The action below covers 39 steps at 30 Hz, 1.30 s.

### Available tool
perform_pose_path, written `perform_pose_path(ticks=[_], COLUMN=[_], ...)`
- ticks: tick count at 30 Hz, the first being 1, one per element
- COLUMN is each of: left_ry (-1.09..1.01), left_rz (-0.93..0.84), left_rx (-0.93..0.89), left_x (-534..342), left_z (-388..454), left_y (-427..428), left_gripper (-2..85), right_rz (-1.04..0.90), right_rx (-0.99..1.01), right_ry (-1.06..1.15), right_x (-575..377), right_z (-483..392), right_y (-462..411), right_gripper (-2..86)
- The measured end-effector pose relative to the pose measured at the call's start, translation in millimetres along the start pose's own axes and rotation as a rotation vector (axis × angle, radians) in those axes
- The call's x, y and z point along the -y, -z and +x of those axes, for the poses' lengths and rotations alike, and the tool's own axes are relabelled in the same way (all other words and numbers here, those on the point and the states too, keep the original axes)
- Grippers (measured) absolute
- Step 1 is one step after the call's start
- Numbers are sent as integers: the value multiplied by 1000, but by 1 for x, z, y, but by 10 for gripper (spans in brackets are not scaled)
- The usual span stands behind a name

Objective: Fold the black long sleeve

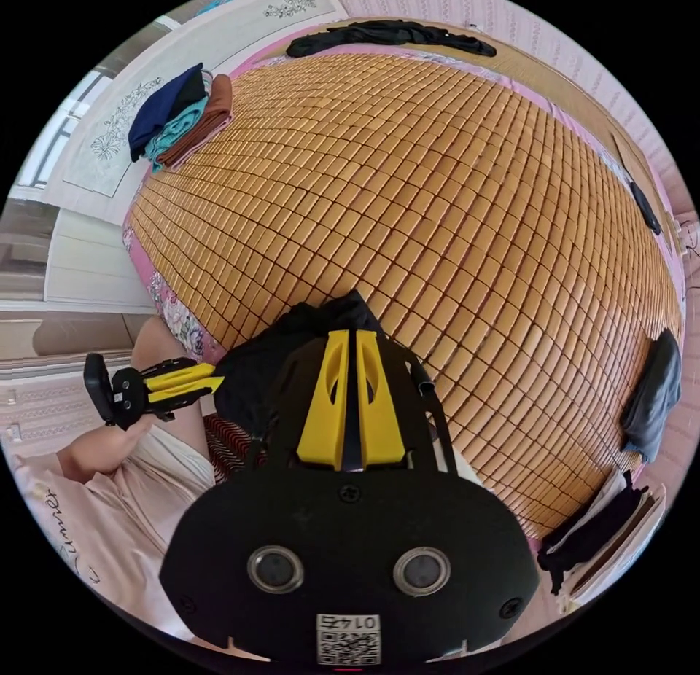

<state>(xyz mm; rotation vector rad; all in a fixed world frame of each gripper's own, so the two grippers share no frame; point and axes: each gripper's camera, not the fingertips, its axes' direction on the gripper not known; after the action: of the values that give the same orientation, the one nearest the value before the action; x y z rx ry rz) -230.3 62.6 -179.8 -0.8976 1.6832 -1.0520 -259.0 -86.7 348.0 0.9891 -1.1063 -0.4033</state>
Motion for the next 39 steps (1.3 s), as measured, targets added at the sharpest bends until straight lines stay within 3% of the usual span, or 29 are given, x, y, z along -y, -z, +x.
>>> perform_pose_path(ticks=[7, 12, 18, 19, 22, 27, 30, 34, 39], left_ry=[-65, -14, 60, 72, 100, 109, 101, 60, 25], left_rz=[67, 68, -26, -13, 36, 46, 11, 25, 79], left_rx=[-74, -32, 7, 22, 41, 11, -2, 51, -57], left_x=[-15, -16, -5, -4, -2, 4, 10, 13, 12], left_z=[1, -1, -8, -7, -5, -4, 0, 9, 13], left_y=[38, 43, 3, 3, 7, -4, -20, -22, -16], left_gripper=[-5, -2, 27, 39, 74, 124, 124, 74, 25], right_rz=[39, 37, -114, -134, -138, -159, -114, 85, 240], right_rx=[94, 124, -95, -123, 47, 31, 13, 90, 198], right_ry=[119, 148, 128, 127, 147, 199, 231, 307, 308], right_x=[28, 49, 72, 72, 67, 52, 34, -21, -109], right_z=[-21, -42, -58, -57, -50, -54, -59, -60, -52], right_y=[22, 15, -26, -30, -30, -24, -5, 49, 100], right_gripper=[-1, 8, 153, 152, 117, 67, 43, 28, 22])
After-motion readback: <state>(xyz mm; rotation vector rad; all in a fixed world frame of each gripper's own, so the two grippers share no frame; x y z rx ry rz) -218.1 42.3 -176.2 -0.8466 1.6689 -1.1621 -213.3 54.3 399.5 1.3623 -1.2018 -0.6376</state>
